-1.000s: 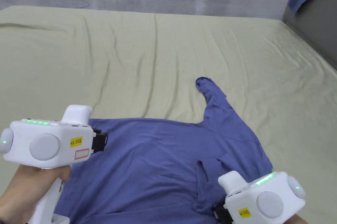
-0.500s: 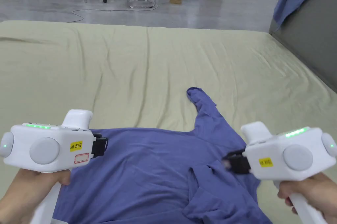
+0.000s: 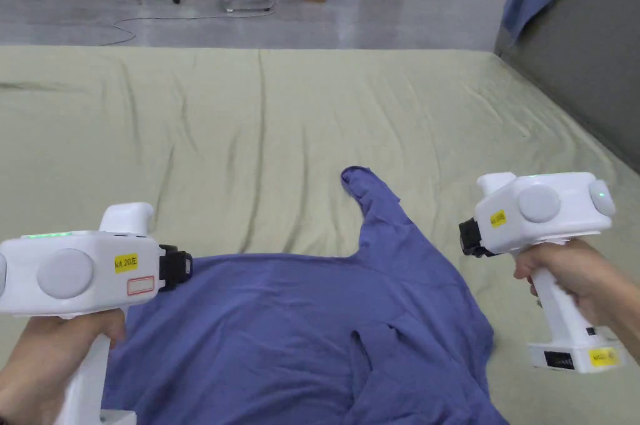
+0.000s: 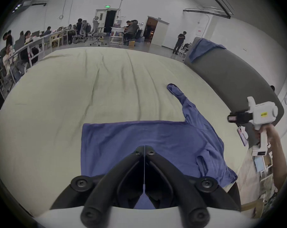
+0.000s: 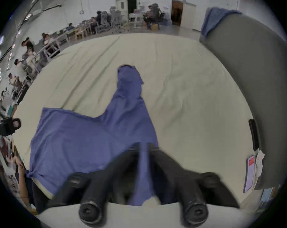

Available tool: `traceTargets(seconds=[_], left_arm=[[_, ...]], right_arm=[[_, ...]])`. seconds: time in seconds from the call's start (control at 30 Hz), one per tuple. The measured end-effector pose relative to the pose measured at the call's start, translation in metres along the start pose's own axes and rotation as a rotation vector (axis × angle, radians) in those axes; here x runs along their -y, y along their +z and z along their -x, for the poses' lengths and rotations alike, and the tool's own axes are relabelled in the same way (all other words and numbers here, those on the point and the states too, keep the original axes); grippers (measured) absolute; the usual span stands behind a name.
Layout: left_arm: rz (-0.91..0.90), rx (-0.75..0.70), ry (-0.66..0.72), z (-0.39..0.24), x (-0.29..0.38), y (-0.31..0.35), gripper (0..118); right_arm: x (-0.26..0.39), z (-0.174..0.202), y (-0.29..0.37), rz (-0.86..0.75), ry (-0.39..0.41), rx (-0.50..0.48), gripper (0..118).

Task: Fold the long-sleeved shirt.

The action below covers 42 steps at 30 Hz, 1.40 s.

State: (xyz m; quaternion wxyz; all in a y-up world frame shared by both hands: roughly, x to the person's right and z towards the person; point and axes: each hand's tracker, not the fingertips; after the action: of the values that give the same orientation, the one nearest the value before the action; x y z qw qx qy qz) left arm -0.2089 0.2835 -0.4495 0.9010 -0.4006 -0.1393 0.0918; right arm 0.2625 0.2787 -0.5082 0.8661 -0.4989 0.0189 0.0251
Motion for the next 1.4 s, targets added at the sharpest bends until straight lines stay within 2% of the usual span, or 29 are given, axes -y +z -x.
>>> traceTargets(seconds=[0.03, 0.07, 0.1, 0.13, 0.2, 0.27, 0.33, 0.37, 0.4, 0.43, 0.47, 0.53, 0.63, 0.67, 0.7, 0.73, 0.77, 0.83, 0.87, 0.93, 0.97, 1.0, 1.13, 1.27, 1.3, 1.37, 1.4], left_arm=[[0.002, 0.002, -0.004, -0.001, -0.001, -0.002, 0], [0.005, 0.004, -0.012, -0.002, -0.001, -0.003, 0], [0.008, 0.004, -0.024, -0.002, 0.0, -0.005, 0], [0.012, 0.001, -0.033, -0.002, 0.001, -0.007, 0], [0.024, -0.005, -0.038, -0.001, 0.003, -0.011, 0], [0.037, 0.009, -0.036, 0.002, 0.007, -0.014, 0], [0.051, 0.007, -0.03, 0.004, 0.011, -0.017, 0], [0.058, 0.003, -0.031, 0.006, 0.013, -0.019, 0], [0.067, 0.0, -0.034, 0.008, 0.014, -0.021, 0], [0.072, -0.005, -0.034, 0.01, 0.016, -0.023, 0], [0.074, -0.014, -0.032, 0.012, 0.017, -0.024, 0], [0.082, -0.024, -0.024, 0.017, 0.019, -0.029, 0], [0.093, -0.03, -0.009, 0.023, 0.02, -0.035, 0], [0.091, -0.039, -0.008, 0.024, 0.019, -0.037, 0], [0.082, -0.057, -0.009, 0.026, 0.017, -0.039, 0], [0.073, -0.077, -0.012, 0.028, 0.013, -0.042, 0], [0.067, -0.1, -0.012, 0.031, 0.009, -0.046, 0], [0.043, -0.156, -0.005, 0.041, -0.003, -0.056, 1], [0.034, -0.166, -0.011, 0.045, -0.008, -0.061, 15], [0.062, -0.229, -0.017, 0.058, -0.022, -0.076, 92], [0.071, -0.243, -0.009, 0.065, -0.028, -0.081, 115], [0.069, -0.276, 0.01, 0.073, -0.034, -0.086, 118], [0.147, -0.357, 0.005, 0.097, -0.052, -0.116, 118], [0.233, -0.335, 0.062, 0.107, -0.047, -0.147, 118], [0.259, -0.368, 0.078, 0.108, -0.044, -0.155, 115], [0.334, -0.432, 0.078, 0.107, -0.035, -0.167, 97], [0.338, -0.414, 0.065, 0.103, -0.032, -0.168, 94]], right_arm=[[-0.002, -0.001, -0.01, 0.015, -0.015, 0.011, 41], [-0.003, -0.001, -0.023, 0.045, -0.031, 0.007, 87], [-0.009, -0.014, -0.056, 0.148, -0.053, -0.024, 118], [-0.013, -0.019, -0.07, 0.158, -0.049, -0.017, 118], [-0.021, -0.023, -0.094, 0.179, -0.08, -0.001, 117], [-0.014, -0.014, -0.103, 0.166, -0.072, 0.022, 117], [-0.02, -0.013, -0.117, 0.222, -0.079, 0.043, 110], [-0.018, -0.008, -0.12, 0.228, -0.08, 0.061, 97], [-0.018, -0.003, -0.122, 0.234, -0.072, 0.063, 66], [-0.018, 0.0, -0.124, 0.25, -0.061, 0.053, 46], [-0.016, 0.003, -0.126, 0.269, -0.057, 0.027, 46], [-0.014, 0.012, -0.12, 0.247, -0.03, 0.076, 45], [-0.014, 0.01, -0.12, 0.253, -0.037, 0.067, 39], [-0.014, 0.008, -0.12, 0.255, -0.048, 0.056, 30], [-0.014, 0.006, -0.12, 0.254, -0.07, 0.034, 11], [-0.012, 0.005, -0.12, 0.261, -0.09, -0.018, 2], [-0.012, 0.004, -0.121, 0.262, -0.097, -0.043, 2], [-0.009, 0.009, -0.125, 0.257, -0.075, -0.009, 2], [-0.008, 0.012, -0.127, 0.254, -0.049, 0.0, 2], [-0.008, 0.016, -0.13, 0.257, -0.048, 0.011, 1], [-0.009, 0.016, -0.132, 0.26, -0.043, 0.016, 1], [-0.009, 0.017, -0.132, 0.264, -0.034, 0.021, 1], [-0.015, 0.021, -0.136, 0.285, -0.006, 0.04, 1], [-0.017, 0.023, -0.137, 0.296, 0.0, 0.047, 1], [-0.016, 0.021, -0.138, 0.297, 0.0, 0.046, 1], [-0.016, 0.019, -0.137, 0.293, -0.006, 0.039, 1], [-0.016, 0.018, -0.136, 0.291, -0.013, 0.034, 1]])
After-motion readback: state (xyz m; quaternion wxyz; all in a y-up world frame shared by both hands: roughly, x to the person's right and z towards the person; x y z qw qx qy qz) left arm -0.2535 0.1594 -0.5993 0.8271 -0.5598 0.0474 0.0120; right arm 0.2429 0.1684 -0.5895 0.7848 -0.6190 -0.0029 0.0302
